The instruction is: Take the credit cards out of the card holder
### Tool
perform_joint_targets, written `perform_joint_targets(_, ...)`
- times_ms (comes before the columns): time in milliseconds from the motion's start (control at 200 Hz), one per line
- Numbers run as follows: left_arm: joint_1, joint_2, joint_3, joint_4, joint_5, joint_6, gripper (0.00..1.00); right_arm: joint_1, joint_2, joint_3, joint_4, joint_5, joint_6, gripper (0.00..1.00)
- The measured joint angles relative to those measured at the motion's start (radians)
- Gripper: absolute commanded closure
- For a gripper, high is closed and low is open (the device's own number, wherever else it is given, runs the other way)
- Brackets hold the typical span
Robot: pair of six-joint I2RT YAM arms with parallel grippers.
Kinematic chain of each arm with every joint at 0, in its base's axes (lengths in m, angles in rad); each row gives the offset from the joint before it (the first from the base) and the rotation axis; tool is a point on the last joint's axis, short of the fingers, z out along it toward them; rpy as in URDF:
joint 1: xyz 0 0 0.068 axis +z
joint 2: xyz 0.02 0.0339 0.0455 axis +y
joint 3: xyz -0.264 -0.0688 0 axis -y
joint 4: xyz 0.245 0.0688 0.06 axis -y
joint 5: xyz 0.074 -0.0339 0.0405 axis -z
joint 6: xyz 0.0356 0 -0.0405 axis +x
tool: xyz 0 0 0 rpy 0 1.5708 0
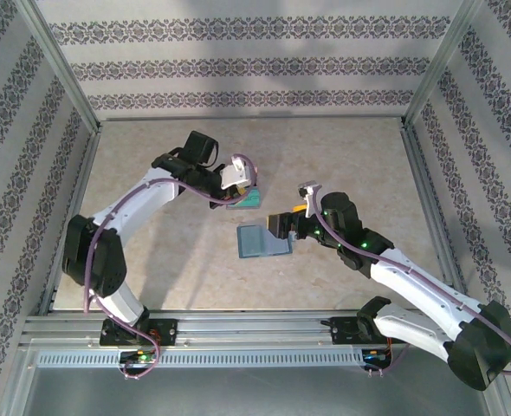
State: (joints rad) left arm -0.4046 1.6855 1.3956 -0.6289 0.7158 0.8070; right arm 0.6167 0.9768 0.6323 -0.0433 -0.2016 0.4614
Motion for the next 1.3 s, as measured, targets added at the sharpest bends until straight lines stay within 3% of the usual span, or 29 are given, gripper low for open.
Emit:
perform_joint_targets(605, 0.065, 0.229, 0.102, 0.133, 0.013, 0.103, 1.00, -0.019, 0.108, 0.032, -0.107, 0.133, 0.069, 0.02)
perform_joint_targets(1299, 0.086, 0.344, 0.158, 0.148, 0.013, 0.111, 1.00, -0.026, 0.136, 0.061, -0.149, 0.145, 0.084, 0.02)
